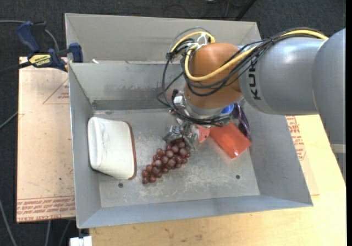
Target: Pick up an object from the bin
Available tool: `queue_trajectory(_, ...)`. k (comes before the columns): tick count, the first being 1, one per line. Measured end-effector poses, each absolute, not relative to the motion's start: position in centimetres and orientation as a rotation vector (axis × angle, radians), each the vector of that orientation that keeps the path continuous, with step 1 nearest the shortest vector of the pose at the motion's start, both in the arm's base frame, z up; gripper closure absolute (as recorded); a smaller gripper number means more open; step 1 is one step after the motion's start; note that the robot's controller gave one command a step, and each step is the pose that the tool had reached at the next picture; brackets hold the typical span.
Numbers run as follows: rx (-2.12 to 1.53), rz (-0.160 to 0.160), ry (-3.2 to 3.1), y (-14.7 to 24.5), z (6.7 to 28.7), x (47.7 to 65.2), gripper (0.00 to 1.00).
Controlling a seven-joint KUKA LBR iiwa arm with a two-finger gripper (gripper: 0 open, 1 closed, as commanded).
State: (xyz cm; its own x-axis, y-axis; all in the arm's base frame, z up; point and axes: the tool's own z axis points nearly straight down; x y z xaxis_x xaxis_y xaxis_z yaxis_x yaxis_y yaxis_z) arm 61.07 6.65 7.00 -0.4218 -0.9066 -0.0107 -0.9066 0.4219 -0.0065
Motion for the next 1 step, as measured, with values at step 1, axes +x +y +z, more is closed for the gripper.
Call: queue_trajectory(1,-1.682,0.001,2.638,6.65,6.99,61.07,1.0)
